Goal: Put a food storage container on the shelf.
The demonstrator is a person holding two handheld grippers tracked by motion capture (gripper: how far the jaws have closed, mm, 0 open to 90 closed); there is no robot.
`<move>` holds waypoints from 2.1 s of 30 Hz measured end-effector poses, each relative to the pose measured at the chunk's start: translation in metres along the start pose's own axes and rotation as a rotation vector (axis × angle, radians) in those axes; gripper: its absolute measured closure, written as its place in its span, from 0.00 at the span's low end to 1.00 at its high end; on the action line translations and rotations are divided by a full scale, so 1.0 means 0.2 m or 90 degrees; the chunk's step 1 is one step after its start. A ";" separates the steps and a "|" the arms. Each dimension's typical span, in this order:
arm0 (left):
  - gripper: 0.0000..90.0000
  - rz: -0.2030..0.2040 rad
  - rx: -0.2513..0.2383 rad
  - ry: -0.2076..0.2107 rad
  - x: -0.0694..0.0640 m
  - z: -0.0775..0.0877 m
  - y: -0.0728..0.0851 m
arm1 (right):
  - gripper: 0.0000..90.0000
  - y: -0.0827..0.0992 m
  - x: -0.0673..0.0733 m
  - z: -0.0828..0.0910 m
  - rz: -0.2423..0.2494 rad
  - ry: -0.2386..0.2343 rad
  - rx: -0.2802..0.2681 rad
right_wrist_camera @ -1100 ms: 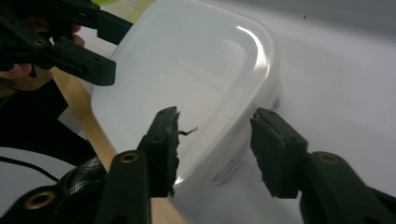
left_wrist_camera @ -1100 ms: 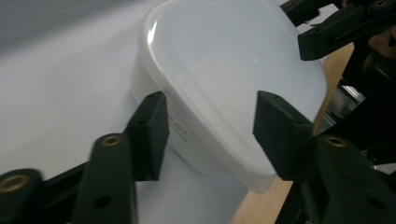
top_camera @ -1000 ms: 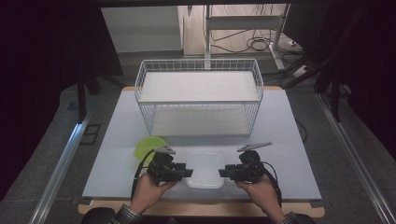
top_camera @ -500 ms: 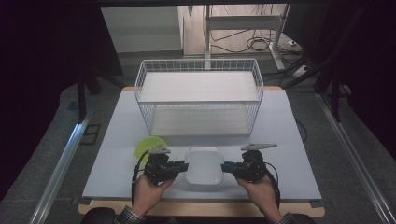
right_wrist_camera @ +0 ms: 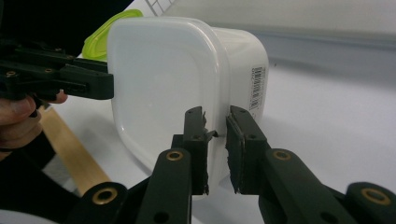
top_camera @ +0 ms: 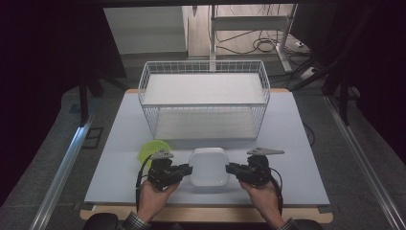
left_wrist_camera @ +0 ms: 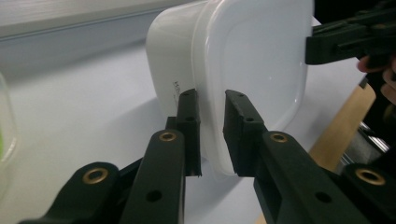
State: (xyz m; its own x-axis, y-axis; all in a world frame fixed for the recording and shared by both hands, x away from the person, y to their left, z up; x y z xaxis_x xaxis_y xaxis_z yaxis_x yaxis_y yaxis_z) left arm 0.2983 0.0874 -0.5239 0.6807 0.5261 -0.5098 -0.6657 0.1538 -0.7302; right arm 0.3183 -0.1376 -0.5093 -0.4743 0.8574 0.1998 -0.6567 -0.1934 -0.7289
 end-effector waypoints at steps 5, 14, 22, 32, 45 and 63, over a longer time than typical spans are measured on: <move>0.87 -0.007 -0.014 -0.003 0.01 0.02 -0.03 | 0.87 -0.03 0.03 0.01 0.024 0.018 -0.027; 0.87 -0.034 -0.035 -0.005 -0.02 0.06 -0.12 | 0.87 -0.11 0.03 0.04 0.031 0.002 -0.059; 0.87 -0.073 -0.067 -0.012 -0.08 0.14 -0.30 | 0.87 -0.27 0.02 0.11 0.033 -0.005 -0.105; 0.88 -0.098 -0.094 -0.014 -0.12 0.21 -0.46 | 0.87 -0.44 0.03 0.16 0.029 -0.014 -0.131; 0.88 -0.116 -0.118 -0.027 -0.13 0.29 -0.64 | 0.86 -0.62 0.04 0.19 0.028 -0.016 -0.152; 0.88 -0.125 -0.140 -0.034 -0.11 0.36 -0.92 | 0.86 -0.93 0.05 0.23 0.039 0.001 -0.181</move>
State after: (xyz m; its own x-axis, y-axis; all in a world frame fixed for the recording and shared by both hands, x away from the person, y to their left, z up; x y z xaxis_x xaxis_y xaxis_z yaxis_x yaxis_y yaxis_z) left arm 0.3839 0.1086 -0.3457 0.7690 0.5483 -0.3285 -0.4363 0.0748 -0.8967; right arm 0.4088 -0.1156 -0.3426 -0.5064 0.8493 0.1494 -0.4360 -0.1027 -0.8941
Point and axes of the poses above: each handheld gripper's, and its own axes: z roughly backward along the jaws, y roughly out of its underside, x roughly to its left, the point moved 6 cm from there along -z, roughly forward along the jaws, and after that the axes turned 15 degrees about y, right-handed, at the moved point
